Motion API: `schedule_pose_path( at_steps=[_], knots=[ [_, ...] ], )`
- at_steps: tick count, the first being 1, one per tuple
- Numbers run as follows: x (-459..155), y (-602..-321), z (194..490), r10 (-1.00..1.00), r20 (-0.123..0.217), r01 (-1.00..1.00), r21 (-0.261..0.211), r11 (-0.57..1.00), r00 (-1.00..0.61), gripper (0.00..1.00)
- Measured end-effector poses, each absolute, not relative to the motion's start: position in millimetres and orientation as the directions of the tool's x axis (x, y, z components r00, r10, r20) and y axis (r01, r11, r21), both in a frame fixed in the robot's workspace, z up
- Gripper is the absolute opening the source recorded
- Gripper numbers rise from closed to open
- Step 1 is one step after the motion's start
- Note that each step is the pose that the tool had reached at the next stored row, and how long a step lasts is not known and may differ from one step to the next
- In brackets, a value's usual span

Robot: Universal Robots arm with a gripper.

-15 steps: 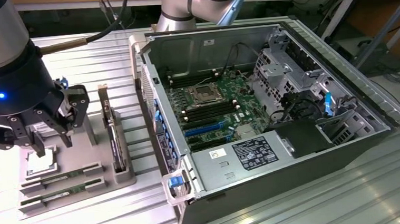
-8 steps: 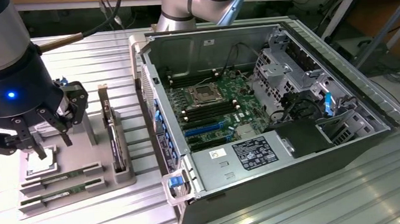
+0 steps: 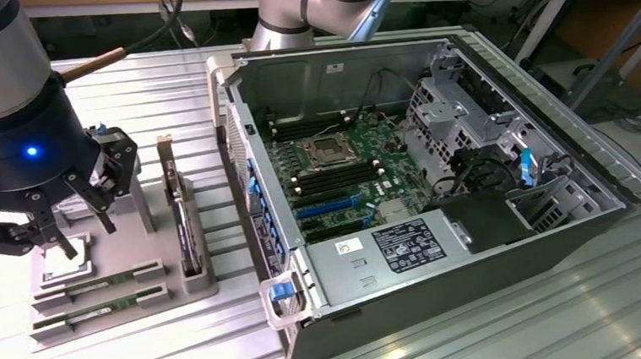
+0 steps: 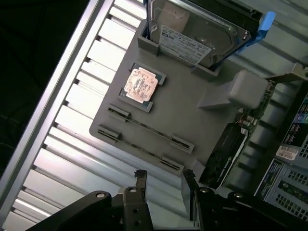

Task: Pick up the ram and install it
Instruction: 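Pick up the ram and move it above insertion slot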

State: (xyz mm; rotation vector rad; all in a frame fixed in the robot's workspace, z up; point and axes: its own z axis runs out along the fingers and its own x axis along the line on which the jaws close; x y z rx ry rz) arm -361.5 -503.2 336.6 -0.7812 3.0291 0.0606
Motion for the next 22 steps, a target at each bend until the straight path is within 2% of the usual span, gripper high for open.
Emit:
schedule_pose_path(
  at_steps=[8, 22],
  knots=[
    [-361.4, -503.2, 334.6, -0.674, -0.022, -0.674, 0.034, 0.738, -0.738, 0.42],
    [-360.3, -503.2, 327.0, -0.889, -0.022, -0.889, 0.034, 0.457, -0.457, 0.42]
  ],
)
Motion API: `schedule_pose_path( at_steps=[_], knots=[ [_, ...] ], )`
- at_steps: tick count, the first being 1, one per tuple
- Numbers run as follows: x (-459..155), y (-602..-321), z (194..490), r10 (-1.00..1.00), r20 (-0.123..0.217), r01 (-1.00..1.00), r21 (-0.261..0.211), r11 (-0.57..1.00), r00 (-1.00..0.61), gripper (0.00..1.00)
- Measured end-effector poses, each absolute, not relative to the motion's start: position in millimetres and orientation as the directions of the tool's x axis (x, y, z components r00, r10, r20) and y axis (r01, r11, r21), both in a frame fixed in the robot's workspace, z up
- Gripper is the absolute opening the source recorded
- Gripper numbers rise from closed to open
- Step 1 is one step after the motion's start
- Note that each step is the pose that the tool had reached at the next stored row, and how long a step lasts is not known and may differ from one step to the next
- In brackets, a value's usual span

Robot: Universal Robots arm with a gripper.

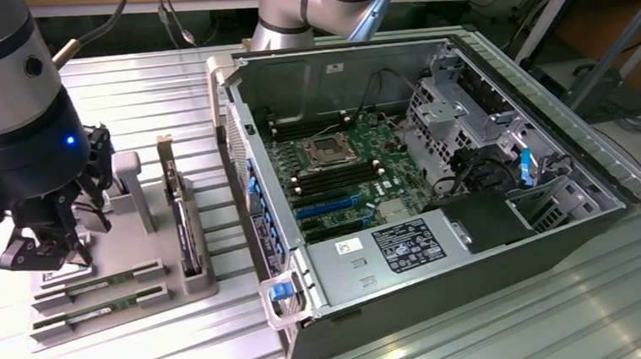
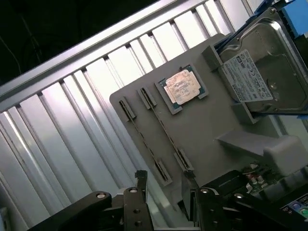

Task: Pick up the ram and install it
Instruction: 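Pick up the ram and move it above insertion slot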

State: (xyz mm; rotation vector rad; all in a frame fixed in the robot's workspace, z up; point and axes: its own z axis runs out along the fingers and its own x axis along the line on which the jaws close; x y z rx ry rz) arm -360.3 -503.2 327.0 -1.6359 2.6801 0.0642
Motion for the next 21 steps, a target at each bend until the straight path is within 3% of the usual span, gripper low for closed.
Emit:
schedule_pose_path(
  at_steps=[16, 21],
  knots=[
    [-358.6, -503.2, 321.2, -0.995, -0.022, -0.994, 0.034, 0.100, -0.101, 0.42],
    [-358.0, -503.2, 321.2, -0.998, -0.022, -0.997, 0.034, 0.065, -0.066, 0.42]
  ],
)
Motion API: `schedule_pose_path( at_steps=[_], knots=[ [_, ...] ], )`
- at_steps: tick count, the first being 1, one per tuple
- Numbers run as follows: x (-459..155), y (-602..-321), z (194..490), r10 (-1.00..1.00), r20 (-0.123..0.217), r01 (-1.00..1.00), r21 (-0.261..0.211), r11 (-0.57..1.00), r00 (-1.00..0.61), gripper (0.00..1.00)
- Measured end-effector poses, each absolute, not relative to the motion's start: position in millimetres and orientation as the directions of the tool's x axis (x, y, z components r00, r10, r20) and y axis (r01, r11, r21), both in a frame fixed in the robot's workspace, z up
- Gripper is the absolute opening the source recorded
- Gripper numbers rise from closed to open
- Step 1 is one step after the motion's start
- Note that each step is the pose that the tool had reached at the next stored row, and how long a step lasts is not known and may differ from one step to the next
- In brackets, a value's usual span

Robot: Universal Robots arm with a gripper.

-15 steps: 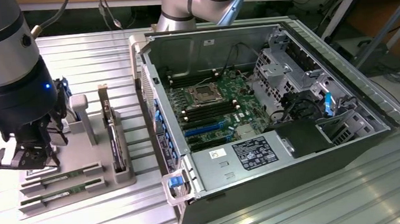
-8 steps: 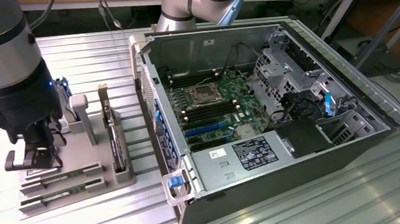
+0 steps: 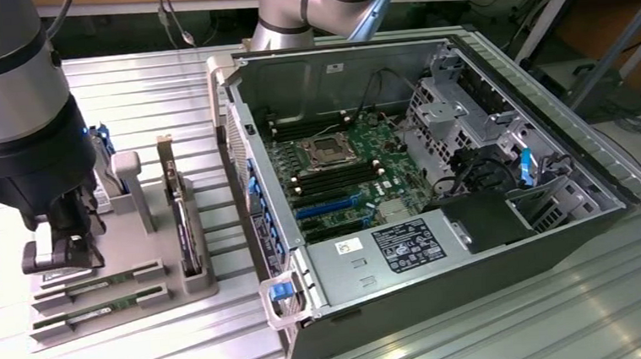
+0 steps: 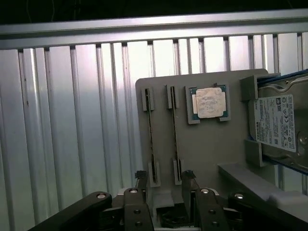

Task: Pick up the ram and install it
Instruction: 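Pick up the ram and move it above insertion slot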

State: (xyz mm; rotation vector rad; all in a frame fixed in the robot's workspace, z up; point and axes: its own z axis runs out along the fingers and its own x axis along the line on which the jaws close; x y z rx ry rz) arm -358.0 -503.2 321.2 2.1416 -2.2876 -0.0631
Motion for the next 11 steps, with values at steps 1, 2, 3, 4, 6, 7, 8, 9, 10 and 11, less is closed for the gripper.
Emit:
schedule_pose_path(
  at_steps=[1, 2, 3, 4, 6, 7, 8, 9, 10, 11],
  knots=[
    [-358, -503, 321, -0.998, -0.022, -0.997, 0.034, 0.065, -0.066, 0.42],
    [-358, -503, 320, -0.998, -0.023, -0.997, 0.034, 0.065, -0.066, 0.42],
    [-358, -503, 319, -0.998, -0.022, -0.997, 0.034, 0.065, -0.066, 0.42],
    [-358, -503, 317, -0.998, -0.022, -0.997, 0.034, 0.065, -0.066, 0.42],
    [-358, -503, 313, -0.998, -0.022, -0.997, 0.035, 0.065, -0.066, 0.42],
    [-358, -503, 310, -0.998, -0.022, -0.997, 0.035, 0.065, -0.066, 0.42],
    [-358, -503, 307, -0.998, -0.022, -0.997, 0.035, 0.065, -0.066, 0.42],
    [-358, -503, 305, -0.998, -0.022, -0.997, 0.035, 0.065, -0.066, 0.42],
    [-358, -503, 303, -0.998, -0.022, -0.997, 0.035, 0.065, -0.066, 0.42],
    [-359, -503, 301, -0.998, -0.022, -0.997, 0.035, 0.065, -0.066, 0.42]
  ],
)
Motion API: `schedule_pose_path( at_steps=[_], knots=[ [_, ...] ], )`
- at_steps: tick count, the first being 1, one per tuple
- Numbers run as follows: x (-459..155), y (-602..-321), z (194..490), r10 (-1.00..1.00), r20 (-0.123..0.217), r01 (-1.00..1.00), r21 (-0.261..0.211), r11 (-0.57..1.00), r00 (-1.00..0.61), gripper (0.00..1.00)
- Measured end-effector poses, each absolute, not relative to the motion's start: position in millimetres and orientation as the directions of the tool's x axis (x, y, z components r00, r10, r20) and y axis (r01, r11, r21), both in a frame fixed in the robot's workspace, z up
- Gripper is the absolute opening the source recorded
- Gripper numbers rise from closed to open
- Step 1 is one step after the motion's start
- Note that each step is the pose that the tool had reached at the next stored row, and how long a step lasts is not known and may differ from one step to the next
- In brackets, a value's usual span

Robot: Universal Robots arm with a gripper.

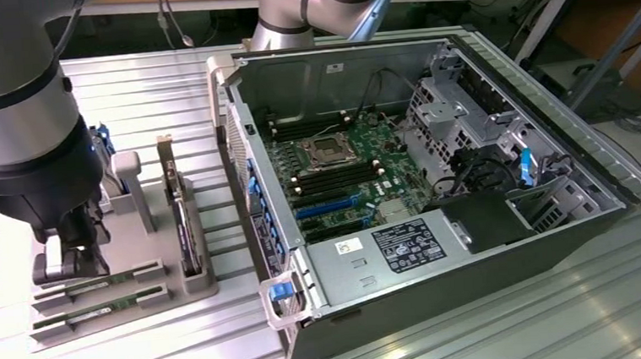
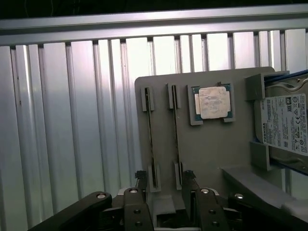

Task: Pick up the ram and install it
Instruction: 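Pick up the ram and move it above insertion slot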

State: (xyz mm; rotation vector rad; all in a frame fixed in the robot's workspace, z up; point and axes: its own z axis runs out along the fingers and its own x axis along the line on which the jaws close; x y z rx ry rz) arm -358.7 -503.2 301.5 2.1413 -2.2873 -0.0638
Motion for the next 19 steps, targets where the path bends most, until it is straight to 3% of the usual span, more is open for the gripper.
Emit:
schedule_pose_path(
  at_steps=[19],
  knots=[
    [-367, -504, 256, -0.998, -0.022, -0.997, 0.035, 0.064, -0.065, 0.42]
  ],
)
